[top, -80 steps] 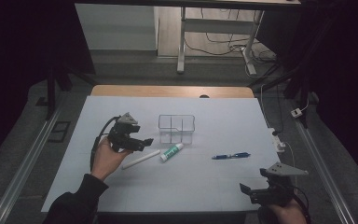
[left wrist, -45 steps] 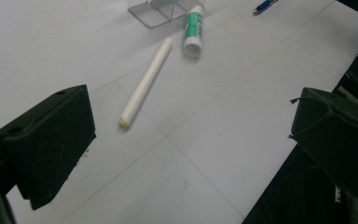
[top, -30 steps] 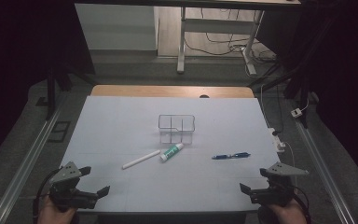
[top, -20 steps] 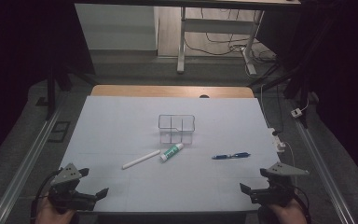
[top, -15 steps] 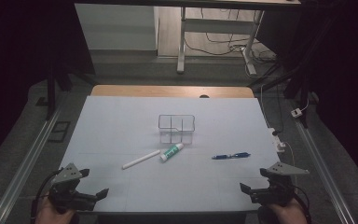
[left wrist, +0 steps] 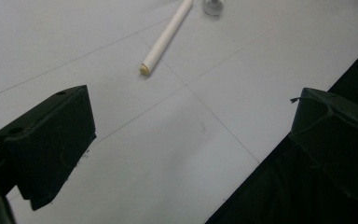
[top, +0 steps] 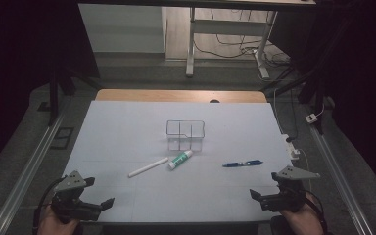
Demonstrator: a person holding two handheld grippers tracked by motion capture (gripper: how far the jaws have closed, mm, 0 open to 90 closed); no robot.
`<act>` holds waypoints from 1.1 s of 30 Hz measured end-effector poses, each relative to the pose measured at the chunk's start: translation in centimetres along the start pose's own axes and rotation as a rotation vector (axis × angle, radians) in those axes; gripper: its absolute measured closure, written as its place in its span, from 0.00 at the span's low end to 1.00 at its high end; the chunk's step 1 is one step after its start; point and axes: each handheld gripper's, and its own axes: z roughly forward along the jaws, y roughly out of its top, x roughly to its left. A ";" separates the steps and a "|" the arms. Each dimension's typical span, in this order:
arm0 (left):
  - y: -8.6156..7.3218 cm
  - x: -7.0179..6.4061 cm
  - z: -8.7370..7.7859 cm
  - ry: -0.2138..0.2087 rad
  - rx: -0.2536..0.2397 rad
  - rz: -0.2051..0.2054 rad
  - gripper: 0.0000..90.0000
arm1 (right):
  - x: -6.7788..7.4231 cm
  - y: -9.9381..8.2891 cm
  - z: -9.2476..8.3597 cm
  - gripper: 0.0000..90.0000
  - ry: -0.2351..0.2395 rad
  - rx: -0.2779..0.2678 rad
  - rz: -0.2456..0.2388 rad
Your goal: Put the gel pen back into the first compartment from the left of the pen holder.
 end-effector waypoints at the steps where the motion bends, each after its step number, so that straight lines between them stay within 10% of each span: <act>1: 0.0 0.0 0.0 0.000 0.001 0.001 0.00 | -0.2 0.1 0.2 0.00 0.001 0.003 0.004; 27: 0.1 0.0 0.1 -0.004 0.009 -0.002 0.00 | -5.3 2.2 7.3 0.00 -0.079 0.158 0.025; 33: 0.1 0.1 0.1 -0.004 0.012 -0.004 0.01 | -6.8 2.8 8.3 0.40 -0.076 0.197 0.041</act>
